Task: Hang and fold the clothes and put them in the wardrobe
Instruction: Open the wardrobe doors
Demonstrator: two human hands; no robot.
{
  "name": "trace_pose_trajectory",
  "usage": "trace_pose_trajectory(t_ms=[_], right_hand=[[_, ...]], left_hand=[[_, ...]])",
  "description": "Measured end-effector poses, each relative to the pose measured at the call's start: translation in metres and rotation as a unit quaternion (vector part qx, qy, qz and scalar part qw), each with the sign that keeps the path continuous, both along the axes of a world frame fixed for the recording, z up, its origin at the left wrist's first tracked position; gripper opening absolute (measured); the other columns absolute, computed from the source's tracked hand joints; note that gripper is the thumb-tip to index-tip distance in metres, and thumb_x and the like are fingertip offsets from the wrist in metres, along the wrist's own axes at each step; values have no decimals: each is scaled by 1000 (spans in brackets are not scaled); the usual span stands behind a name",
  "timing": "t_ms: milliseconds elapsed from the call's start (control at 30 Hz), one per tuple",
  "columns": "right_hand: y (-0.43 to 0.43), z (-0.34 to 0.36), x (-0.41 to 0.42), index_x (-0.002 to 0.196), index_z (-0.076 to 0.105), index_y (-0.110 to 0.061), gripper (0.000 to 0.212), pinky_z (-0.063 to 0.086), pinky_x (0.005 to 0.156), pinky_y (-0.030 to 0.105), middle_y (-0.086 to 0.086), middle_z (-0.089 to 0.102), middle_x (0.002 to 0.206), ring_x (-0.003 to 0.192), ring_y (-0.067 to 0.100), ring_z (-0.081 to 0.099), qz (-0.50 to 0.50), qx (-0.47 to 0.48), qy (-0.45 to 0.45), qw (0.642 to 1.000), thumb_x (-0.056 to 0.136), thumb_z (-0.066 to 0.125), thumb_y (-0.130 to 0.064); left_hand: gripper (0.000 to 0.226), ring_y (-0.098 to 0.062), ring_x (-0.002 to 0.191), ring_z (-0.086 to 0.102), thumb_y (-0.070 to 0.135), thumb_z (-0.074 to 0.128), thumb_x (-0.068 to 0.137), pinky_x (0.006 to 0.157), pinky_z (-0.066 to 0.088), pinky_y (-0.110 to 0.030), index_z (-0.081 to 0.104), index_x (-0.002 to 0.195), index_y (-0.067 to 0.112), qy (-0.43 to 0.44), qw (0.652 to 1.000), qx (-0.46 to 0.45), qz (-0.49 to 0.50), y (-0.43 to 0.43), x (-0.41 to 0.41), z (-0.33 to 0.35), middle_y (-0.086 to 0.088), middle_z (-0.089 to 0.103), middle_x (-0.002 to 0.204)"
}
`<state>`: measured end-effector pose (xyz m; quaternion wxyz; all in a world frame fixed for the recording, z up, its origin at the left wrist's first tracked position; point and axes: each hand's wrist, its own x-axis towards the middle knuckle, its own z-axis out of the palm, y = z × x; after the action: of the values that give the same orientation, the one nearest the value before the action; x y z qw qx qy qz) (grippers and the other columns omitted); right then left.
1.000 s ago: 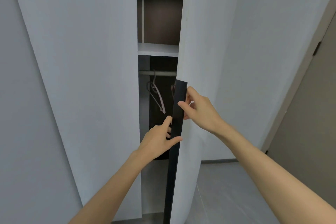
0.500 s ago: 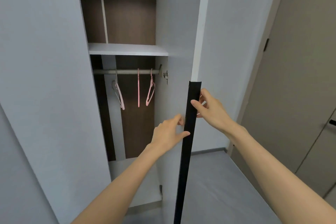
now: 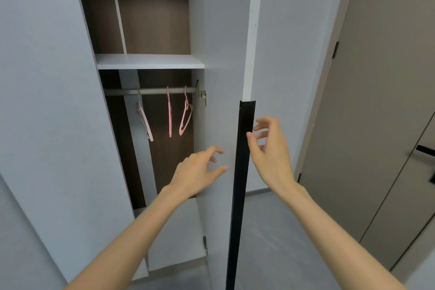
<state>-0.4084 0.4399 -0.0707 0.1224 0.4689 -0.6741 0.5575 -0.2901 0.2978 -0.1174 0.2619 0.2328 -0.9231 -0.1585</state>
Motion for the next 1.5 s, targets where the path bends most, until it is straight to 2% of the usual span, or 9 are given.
trace_pose_trajectory(t_ms=[200, 367, 567, 667, 733, 800, 1100, 1267, 1500], right_hand=[[-18, 1, 34, 113, 50, -23, 18, 49, 66, 17, -12, 56, 91, 80, 5, 57, 102, 42, 19, 994, 95, 52, -20], [-93, 3, 60, 111, 51, -25, 18, 44, 64, 9, -12, 59, 94, 82, 1, 57, 171, 109, 12, 979, 95, 53, -18], [-221, -7, 90, 113, 54, -24, 20, 45, 64, 6, -13, 60, 98, 79, -3, 58, 198, 131, 30, 971, 95, 53, -18], [-292, -7, 102, 121, 53, -22, 26, 53, 77, 16, -8, 60, 114, 86, 2, 60, 214, 128, 20, 968, 95, 53, -18], [-337, -3, 110, 125, 52, -23, 30, 55, 78, 21, -6, 58, 122, 91, 2, 57, 216, 125, -3, 968, 95, 54, -19], [-378, 3, 116, 128, 50, -24, 33, 49, 71, 11, -6, 55, 126, 90, -1, 53, 214, 122, -18, 969, 95, 54, -21], [-505, 25, 120, 144, 36, -21, 52, 39, 96, 20, -5, 46, 143, 123, 6, 47, 277, 96, -39, 955, 96, 53, -27], [-540, 30, 116, 133, 50, -13, 40, 40, 65, -4, -18, 59, 102, 86, -21, 55, 301, 54, -37, 951, 95, 56, -24], [-546, 31, 107, 122, 52, -13, 35, 43, 61, 3, -9, 59, 94, 75, -1, 57, 300, 52, 25, 952, 93, 58, -31]], left_hand=[[32, -7, 96, 61, 42, 54, 92, 72, 45, -18, 51, 122, 33, 25, 990, -16, 139, -41, 66, 10, 11, 64, 111], [39, -18, 109, 60, 40, 48, 95, 85, 49, -30, 47, 130, 24, 20, 963, -9, 268, -96, 124, 15, 2, 59, 126], [65, -30, 134, 35, 41, 47, 95, 103, 39, -42, 20, 149, 17, 20, 938, -19, 346, -181, 165, 5, -10, 29, 151], [80, -32, 145, 13, 48, 48, 92, 112, 27, -44, 1, 151, 22, 13, 930, -14, 367, -229, 167, 0, -9, 5, 159], [89, -33, 146, 1, 52, 50, 90, 114, 22, -46, -10, 150, 24, 9, 927, -13, 374, -261, 164, -2, -8, -7, 159], [97, -35, 145, -7, 55, 51, 88, 115, 19, -47, -19, 147, 25, 2, 928, -13, 373, -289, 161, -2, -8, -16, 158], [109, -36, 142, -22, 65, 53, 81, 116, 11, -54, -41, 128, 35, -11, 924, -17, 383, -372, 132, -7, -7, -36, 150], [123, -37, 138, -30, 76, 51, 72, 116, 4, -57, -44, 131, 27, 12, 905, -5, 425, -392, 109, -22, -6, -50, 140], [120, -34, 143, -15, 64, 64, 72, 114, 12, -58, -27, 142, 31, 106, 878, -42, 466, -398, 95, -32, -4, -26, 152]])
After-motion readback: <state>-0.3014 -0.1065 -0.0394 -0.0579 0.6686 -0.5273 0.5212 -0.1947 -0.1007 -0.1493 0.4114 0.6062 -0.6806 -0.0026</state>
